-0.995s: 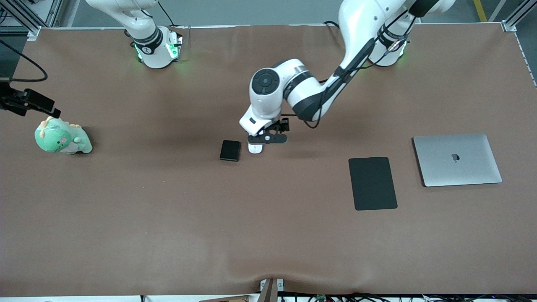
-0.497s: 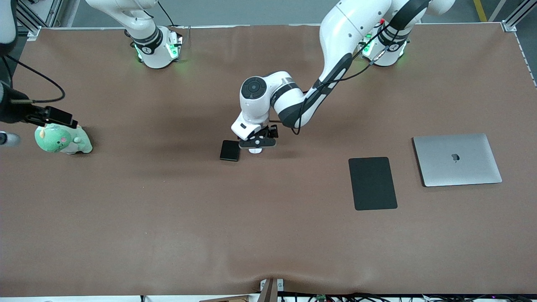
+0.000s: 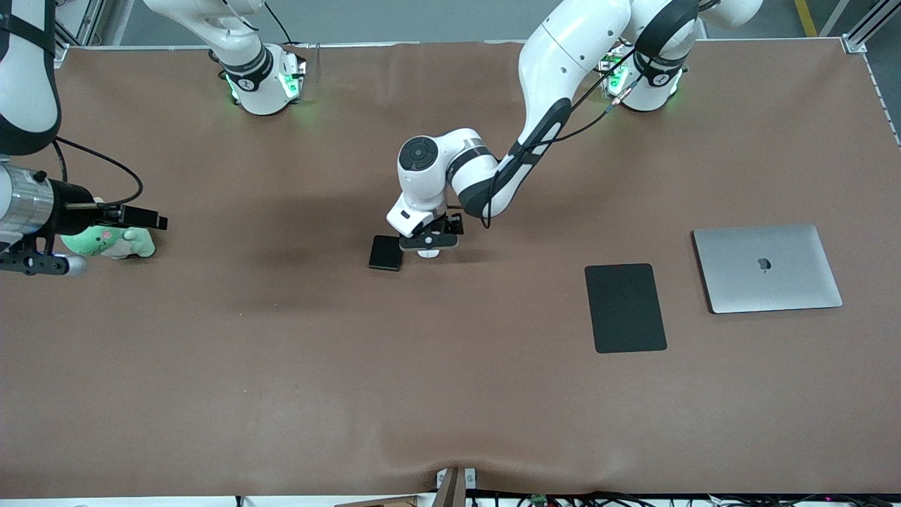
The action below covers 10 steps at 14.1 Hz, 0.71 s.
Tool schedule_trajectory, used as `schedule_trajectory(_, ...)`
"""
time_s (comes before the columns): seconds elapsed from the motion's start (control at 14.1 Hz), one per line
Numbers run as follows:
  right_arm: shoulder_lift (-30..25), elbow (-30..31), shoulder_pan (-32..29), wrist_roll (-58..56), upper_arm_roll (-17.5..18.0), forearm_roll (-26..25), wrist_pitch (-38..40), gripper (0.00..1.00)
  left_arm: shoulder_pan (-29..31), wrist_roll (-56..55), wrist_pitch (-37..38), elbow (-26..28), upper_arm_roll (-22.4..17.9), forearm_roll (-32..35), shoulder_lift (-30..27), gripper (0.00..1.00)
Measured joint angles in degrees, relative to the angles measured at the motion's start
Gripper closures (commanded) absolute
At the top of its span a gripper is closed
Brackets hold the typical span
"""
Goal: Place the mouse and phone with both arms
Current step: 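Grasp the mouse with the left gripper while the right gripper reaches the phone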
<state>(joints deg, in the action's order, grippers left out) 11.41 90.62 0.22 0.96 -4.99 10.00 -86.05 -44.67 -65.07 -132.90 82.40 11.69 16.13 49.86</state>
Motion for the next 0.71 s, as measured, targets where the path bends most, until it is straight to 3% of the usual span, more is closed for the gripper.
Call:
schedule_trajectory(0.43,4.0,0.0,0.1,0.0,0.0,6.1,-1.4,0.0,0.5,0.0,0.0,-1.0,-0.3,0.0,-0.1,0.81)
schedule_trajectory(0.71,8.0,0.0,1.9,0.0,0.2,11.7,-4.7,0.0,5.0,0.5,2.1,-1.9,-0.3,0.0,-2.6,0.83)
